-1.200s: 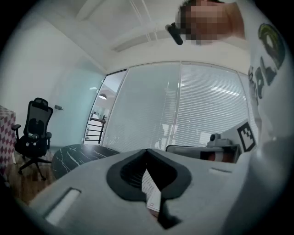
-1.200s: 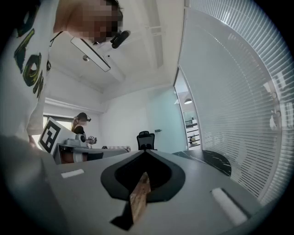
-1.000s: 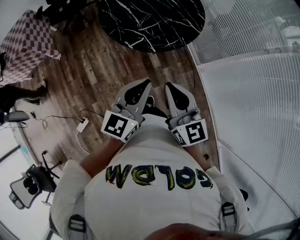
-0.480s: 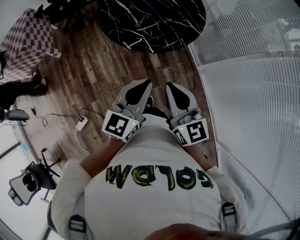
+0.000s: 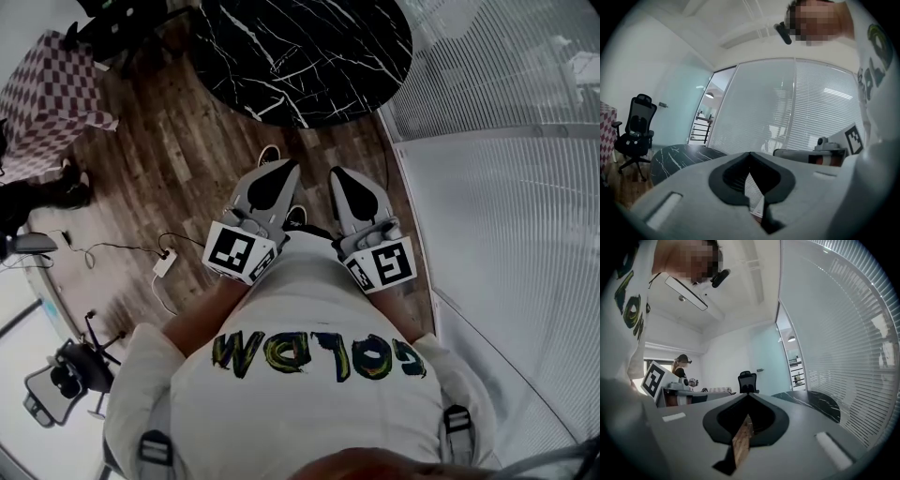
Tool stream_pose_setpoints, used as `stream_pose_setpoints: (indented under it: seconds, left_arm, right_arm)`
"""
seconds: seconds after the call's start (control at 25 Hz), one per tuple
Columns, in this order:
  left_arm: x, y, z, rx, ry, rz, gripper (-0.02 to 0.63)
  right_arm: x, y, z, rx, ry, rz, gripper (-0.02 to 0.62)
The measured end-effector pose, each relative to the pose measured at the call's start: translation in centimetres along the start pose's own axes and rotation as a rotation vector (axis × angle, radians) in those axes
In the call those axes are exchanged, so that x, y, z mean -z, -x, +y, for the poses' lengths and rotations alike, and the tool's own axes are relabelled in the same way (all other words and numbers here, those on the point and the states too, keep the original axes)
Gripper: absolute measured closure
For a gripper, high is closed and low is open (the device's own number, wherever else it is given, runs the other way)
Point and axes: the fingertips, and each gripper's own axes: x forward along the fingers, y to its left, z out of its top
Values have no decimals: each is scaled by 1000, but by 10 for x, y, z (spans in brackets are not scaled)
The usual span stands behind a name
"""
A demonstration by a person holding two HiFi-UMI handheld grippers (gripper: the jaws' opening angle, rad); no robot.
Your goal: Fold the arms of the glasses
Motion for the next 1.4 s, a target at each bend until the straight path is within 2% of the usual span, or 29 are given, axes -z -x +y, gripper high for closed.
stream_pose_setpoints:
  seconds: [0.44,0.68,1.12,1.4]
  left_arm:
    - [-45,-63,117,56,-7,10,606]
    - [-61,-87,169,67,-10,24,606]
    - [-61,-123,190,158,-15,85,604]
    - [-52,-146,203,111,-11,123,583]
  right_arm:
    - [-24,-133,-34,23,-1,36,592]
    - [-32,-185,-49,44,5,43,592]
    - [-38,-222,-81,102,-7,39,592]
    - [-32,-229,-109,91,-14,84,592]
